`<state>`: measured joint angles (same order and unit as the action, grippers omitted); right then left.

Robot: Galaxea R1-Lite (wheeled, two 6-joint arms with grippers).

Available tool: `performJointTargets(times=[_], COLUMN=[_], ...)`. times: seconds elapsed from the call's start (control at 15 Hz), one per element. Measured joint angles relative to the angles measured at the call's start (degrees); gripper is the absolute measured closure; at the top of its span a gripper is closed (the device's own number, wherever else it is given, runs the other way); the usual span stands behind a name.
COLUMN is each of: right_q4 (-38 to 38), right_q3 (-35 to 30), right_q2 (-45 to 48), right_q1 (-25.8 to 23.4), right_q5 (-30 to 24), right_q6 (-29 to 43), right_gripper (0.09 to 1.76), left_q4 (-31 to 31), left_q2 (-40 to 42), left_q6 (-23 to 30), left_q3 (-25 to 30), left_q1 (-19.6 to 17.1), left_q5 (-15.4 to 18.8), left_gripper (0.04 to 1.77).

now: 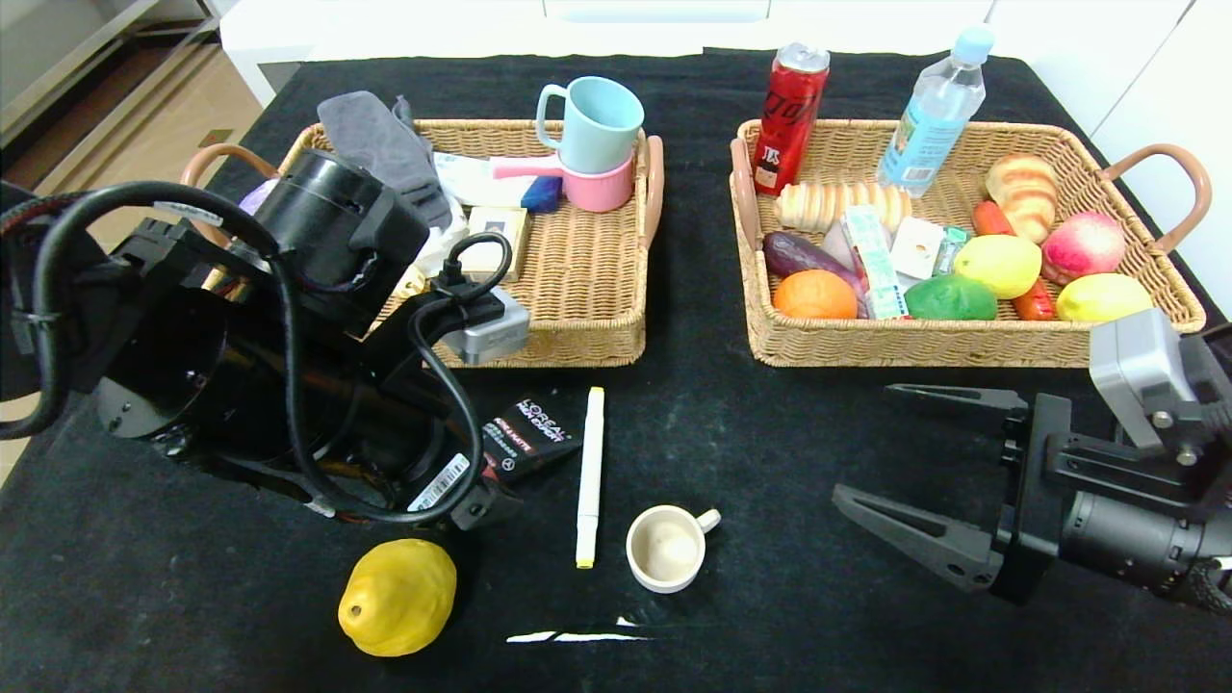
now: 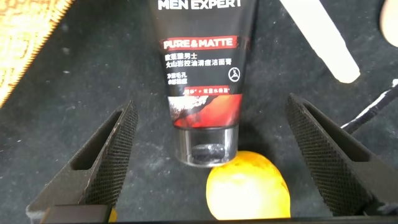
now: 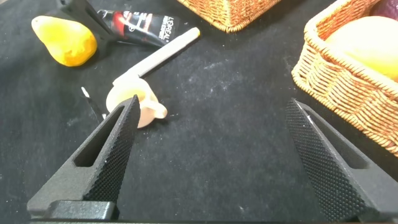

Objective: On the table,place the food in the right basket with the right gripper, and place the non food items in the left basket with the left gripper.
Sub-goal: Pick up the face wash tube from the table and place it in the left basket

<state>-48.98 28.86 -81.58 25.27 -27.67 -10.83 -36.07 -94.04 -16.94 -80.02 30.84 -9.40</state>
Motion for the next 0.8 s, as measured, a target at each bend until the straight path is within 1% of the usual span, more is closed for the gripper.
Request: performJointTargets(times=[0.2,0.8], right_q4=[0.0,0.0], right_q3=[-0.2,-0.6], right_q2=[0.3,0.6], right_q1=[0.1,0.6], right_q5=[0.0,0.0], right_q6=[0.0,-0.1], right_gripper=[0.15,0.15], left_q4=[0.2,0.7], left_q2=[-1.3,-3.9], left_q6=[0.0,0.2], left_q3=[-0.2,-0.7], left_q1=[0.0,-0.1], left_q5=[-1.6,-2.9], left_gripper=[0.09,0.09])
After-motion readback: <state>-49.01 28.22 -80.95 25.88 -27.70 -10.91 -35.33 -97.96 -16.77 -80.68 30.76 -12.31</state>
